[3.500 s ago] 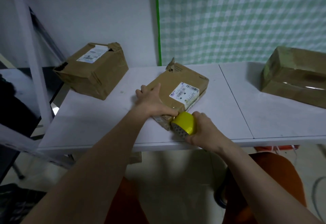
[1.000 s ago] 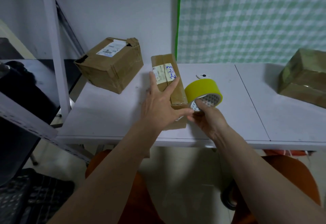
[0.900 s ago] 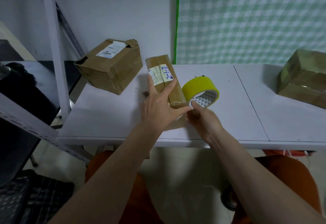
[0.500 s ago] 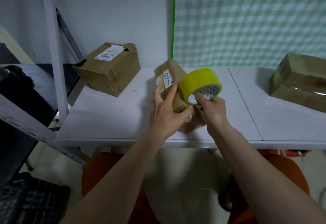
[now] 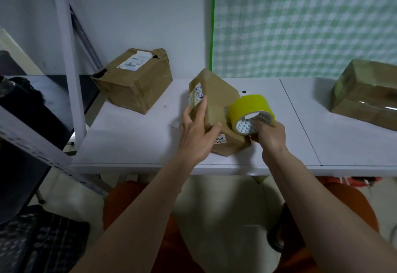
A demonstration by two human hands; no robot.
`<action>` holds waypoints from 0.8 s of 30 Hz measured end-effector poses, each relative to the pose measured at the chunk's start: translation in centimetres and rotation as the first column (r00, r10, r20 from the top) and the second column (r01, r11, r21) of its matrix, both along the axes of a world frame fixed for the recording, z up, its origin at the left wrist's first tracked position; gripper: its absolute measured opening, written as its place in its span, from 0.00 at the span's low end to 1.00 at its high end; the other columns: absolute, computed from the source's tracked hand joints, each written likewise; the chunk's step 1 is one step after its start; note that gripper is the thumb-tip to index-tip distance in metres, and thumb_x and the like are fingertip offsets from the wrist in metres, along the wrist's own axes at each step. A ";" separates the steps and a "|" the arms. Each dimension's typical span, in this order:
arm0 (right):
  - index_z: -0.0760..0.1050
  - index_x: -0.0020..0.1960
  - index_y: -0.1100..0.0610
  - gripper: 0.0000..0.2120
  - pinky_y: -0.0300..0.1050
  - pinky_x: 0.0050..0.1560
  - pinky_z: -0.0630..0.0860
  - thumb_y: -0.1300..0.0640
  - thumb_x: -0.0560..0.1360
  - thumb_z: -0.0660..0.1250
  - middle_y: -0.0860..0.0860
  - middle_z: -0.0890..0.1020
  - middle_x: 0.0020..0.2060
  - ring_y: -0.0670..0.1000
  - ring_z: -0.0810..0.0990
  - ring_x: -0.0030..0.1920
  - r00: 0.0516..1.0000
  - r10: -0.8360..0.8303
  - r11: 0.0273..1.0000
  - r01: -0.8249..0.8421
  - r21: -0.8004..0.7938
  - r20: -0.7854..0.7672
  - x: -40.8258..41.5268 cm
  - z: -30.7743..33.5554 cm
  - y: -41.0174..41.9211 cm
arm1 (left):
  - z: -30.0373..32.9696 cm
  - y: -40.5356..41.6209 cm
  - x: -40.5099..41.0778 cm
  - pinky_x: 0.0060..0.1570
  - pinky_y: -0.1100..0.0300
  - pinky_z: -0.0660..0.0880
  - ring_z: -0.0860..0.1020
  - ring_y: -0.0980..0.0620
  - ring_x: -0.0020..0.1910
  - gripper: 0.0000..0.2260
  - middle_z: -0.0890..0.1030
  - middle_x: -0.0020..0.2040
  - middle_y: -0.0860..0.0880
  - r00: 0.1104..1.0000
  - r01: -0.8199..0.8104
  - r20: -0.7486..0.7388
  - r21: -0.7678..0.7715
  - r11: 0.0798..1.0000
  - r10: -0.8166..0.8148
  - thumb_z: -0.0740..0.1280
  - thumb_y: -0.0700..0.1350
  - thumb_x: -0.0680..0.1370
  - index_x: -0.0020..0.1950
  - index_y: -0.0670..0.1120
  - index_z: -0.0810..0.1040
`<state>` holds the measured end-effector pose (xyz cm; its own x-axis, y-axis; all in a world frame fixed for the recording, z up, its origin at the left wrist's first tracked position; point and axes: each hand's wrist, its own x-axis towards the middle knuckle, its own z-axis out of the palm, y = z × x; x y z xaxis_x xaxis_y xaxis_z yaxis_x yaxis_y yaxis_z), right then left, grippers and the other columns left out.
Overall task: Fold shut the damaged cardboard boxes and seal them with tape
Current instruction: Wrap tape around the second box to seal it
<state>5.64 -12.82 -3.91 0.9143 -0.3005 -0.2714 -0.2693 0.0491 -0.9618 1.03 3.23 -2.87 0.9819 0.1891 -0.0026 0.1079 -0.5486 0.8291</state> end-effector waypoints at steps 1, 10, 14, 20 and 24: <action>0.74 0.38 0.55 0.07 0.47 0.37 0.73 0.64 0.74 0.66 0.56 0.78 0.38 0.54 0.75 0.39 1.000 0.004 1.000 -0.004 0.008 0.001 0.0 0.0 0.0 | 0.1 0.0 0.0 0.71 0.43 0.60 0.56 0.41 0.73 0.36 0.50 0.75 0.51 1.000 -0.002 -0.015 -0.019 1.000 0.002 0.58 0.60 0.68 0.74 0.68 0.49; 0.73 0.38 0.55 0.09 0.39 0.34 0.72 0.64 0.69 0.72 0.49 0.77 0.34 0.49 0.76 0.37 0.997 -0.067 0.988 0.070 0.139 -0.032 -0.8 -0.4 1.9 | 1.8 0.2 1.8 0.74 0.50 0.51 0.51 0.48 0.77 0.23 0.50 0.79 0.49 0.998 -0.059 -0.021 0.057 0.997 0.061 0.53 0.56 0.82 0.77 0.55 0.59; 0.72 0.36 0.53 0.11 0.44 0.42 0.74 0.64 0.71 0.70 0.48 0.77 0.34 0.51 0.76 0.40 0.999 -0.049 0.992 0.050 0.115 -0.011 -0.7 -0.5 2.2 | 0.7 0.1 2.4 0.71 0.50 0.56 0.61 0.45 0.73 0.19 0.59 0.77 0.49 0.991 -0.119 -0.058 0.024 0.993 0.120 0.50 0.51 0.83 0.75 0.61 0.59; 0.73 0.37 0.55 0.09 0.55 0.48 0.79 0.65 0.73 0.66 0.54 0.77 0.36 0.61 0.80 0.45 0.995 -0.097 0.995 0.098 0.034 -0.019 -0.2 -1.1 1.2 | 0.2 0.3 2.3 0.71 0.47 0.58 0.64 0.45 0.72 0.20 0.61 0.76 0.48 0.979 -0.199 -0.054 -0.010 0.980 0.198 0.48 0.49 0.84 0.75 0.63 0.59; 0.72 0.45 0.60 0.04 0.57 0.46 0.80 0.67 0.75 0.64 0.57 0.76 0.39 0.57 0.78 0.44 0.986 -0.151 0.971 0.162 0.178 -0.077 -0.1 -1.3 0.4 | 0.2 0.5 2.2 0.70 0.50 0.58 0.63 0.45 0.72 0.20 0.61 0.76 0.46 0.983 -0.180 -0.040 0.023 0.983 0.181 0.48 0.48 0.84 0.76 0.61 0.57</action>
<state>5.52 -12.44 -5.18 0.8396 -0.3785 -0.3897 -0.3031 0.2688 -0.9142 3.21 3.75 -2.70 0.9308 0.3636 -0.0376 0.2409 -0.5326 0.8113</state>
